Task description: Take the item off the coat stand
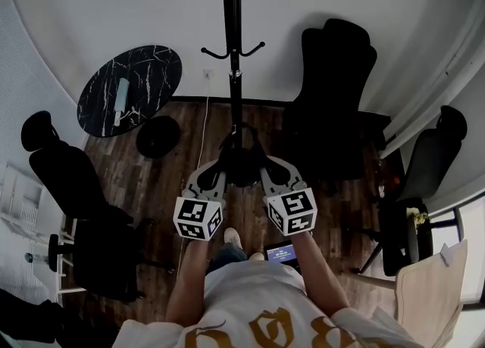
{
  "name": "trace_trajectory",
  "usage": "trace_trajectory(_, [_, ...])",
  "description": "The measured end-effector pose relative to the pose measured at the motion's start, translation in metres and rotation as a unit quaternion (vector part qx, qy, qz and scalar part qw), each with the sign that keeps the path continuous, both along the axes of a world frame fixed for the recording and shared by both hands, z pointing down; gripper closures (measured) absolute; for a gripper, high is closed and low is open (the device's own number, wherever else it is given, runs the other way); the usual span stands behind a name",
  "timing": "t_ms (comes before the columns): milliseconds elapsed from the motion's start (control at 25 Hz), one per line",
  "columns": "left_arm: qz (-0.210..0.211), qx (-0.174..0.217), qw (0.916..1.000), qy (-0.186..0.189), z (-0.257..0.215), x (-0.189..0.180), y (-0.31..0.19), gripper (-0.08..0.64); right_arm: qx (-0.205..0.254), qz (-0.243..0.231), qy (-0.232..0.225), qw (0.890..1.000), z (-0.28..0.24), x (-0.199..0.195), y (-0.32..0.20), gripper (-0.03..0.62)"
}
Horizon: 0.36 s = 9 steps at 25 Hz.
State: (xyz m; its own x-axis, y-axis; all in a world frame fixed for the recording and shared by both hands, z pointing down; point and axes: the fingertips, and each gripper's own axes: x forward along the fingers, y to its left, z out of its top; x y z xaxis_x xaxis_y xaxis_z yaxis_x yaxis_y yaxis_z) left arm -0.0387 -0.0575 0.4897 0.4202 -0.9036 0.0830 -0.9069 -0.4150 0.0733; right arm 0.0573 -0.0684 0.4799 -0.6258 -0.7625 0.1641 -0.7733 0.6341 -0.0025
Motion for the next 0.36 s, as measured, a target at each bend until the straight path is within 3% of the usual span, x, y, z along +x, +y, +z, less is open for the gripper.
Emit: trace_trajectory(360, [-0.003, -0.005, 1.0000, -0.003, 0.0013, 0.0038, 0.0014, 0.529, -0.007, -0.001, 0.002, 1.000, 0.0035, 0.0041, 0.0015, 0.565])
